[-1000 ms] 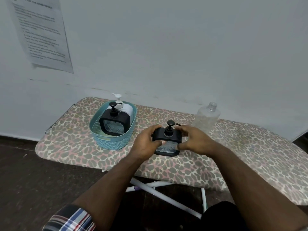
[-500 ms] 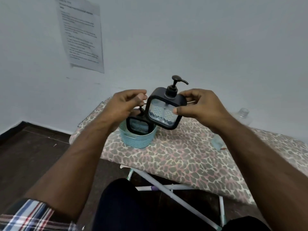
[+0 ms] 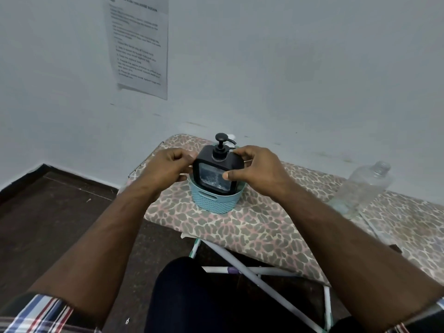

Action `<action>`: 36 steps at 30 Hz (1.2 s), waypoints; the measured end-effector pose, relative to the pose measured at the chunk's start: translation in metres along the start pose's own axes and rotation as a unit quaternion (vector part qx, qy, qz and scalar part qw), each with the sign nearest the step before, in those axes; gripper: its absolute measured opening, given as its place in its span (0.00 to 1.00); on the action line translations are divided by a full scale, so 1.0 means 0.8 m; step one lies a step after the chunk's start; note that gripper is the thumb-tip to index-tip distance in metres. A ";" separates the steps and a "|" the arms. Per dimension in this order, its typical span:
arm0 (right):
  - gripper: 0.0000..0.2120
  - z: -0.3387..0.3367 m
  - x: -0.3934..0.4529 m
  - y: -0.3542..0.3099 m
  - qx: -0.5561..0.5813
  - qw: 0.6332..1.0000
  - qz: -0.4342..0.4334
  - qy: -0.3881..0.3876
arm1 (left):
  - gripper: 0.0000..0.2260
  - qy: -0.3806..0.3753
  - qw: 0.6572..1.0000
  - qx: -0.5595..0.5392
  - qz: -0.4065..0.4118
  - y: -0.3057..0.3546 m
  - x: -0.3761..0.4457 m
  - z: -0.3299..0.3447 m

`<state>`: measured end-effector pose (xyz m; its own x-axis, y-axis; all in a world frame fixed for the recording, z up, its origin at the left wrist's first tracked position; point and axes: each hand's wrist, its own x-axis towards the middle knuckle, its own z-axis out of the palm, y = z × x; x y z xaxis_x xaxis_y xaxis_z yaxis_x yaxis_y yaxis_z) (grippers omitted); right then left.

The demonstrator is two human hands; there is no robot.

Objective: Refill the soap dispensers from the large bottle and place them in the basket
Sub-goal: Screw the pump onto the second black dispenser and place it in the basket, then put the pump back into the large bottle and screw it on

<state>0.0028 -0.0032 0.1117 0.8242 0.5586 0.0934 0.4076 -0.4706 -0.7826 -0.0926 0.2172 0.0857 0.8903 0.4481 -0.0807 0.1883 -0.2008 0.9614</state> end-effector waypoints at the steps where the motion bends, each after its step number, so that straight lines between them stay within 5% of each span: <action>1: 0.30 0.002 0.000 0.003 -0.001 1.000 0.005 -0.002 | 0.12 -0.001 1.000 0.008 0.005 -0.004 0.001 0.003; 22: 0.22 0.051 0.002 0.025 -0.160 0.986 0.006 -0.036 | 0.09 0.022 0.979 0.194 0.060 -0.045 0.011 0.023; 31: 0.19 0.055 0.007 0.030 -0.220 0.974 0.002 -0.051 | 0.10 0.051 0.983 0.170 0.036 -0.047 0.009 0.035; 36: 0.18 0.052 -0.005 0.028 -0.192 0.981 -0.009 -0.016 | 0.09 0.140 0.967 0.199 0.070 -0.045 -0.004 0.046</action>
<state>-0.0075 0.0126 0.0678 0.8052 0.5873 0.0817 0.5451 -0.6791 -0.4915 -0.0870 0.1905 0.0415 0.7815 0.5997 0.1721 0.2675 -0.5713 0.7759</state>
